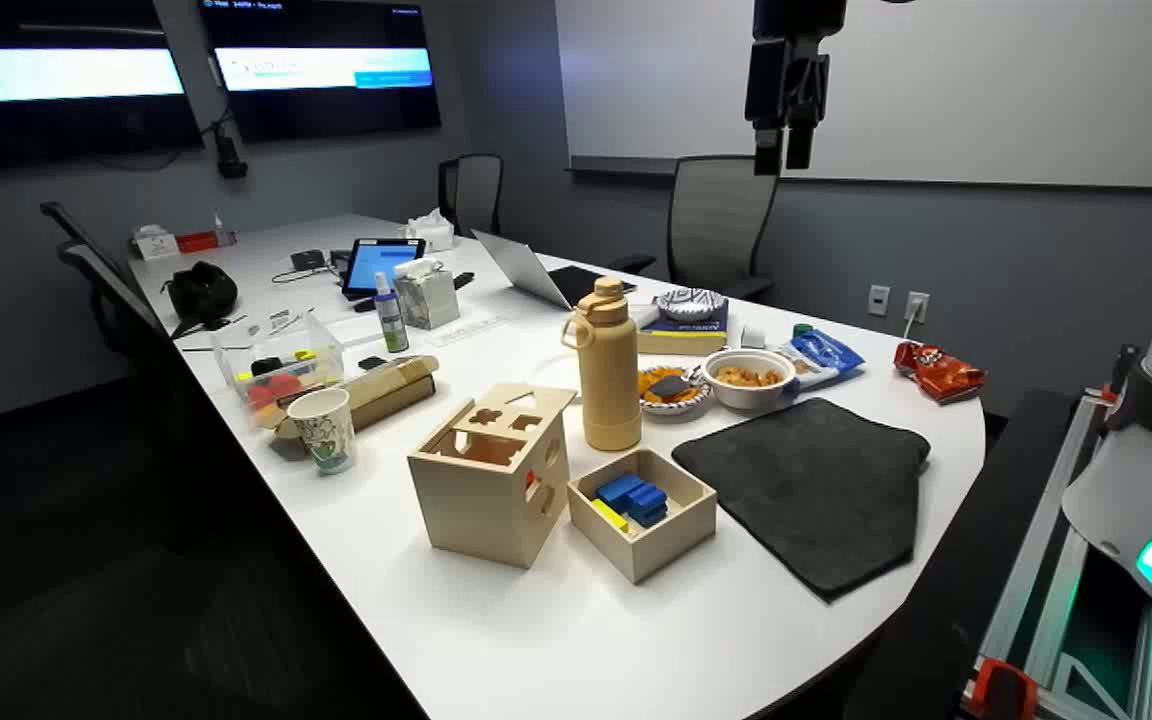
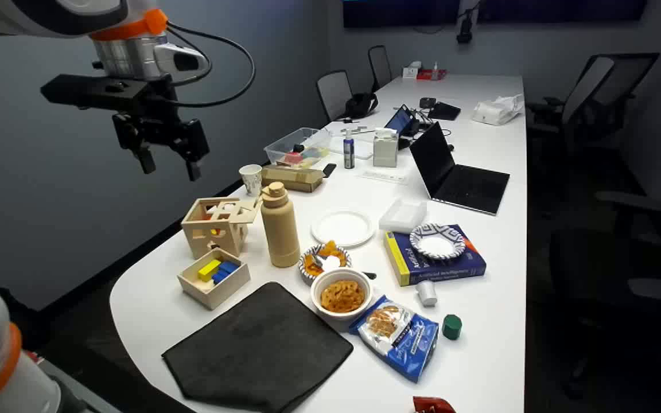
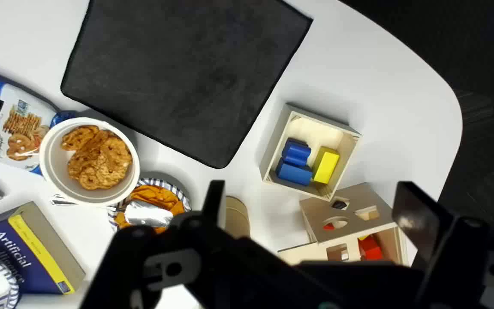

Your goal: Use the towel to wipe the table top

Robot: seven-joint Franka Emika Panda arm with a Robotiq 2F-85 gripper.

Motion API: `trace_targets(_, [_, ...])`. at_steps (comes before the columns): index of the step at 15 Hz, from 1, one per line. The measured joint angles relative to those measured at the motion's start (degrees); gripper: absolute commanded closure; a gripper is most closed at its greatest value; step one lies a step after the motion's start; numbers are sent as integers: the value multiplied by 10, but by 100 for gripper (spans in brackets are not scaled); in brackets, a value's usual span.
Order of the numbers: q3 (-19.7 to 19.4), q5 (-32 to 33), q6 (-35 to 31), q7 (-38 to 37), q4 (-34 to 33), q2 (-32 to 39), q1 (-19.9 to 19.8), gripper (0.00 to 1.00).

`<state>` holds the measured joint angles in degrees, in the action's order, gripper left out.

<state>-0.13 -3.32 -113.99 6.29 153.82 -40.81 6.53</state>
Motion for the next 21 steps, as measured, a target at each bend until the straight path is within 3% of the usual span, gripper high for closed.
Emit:
trace_targets(16, [-1,0,0,0,0,1,-1,0])
trace_targets(21, [-26,-2,-44,1,15,58,-13,0])
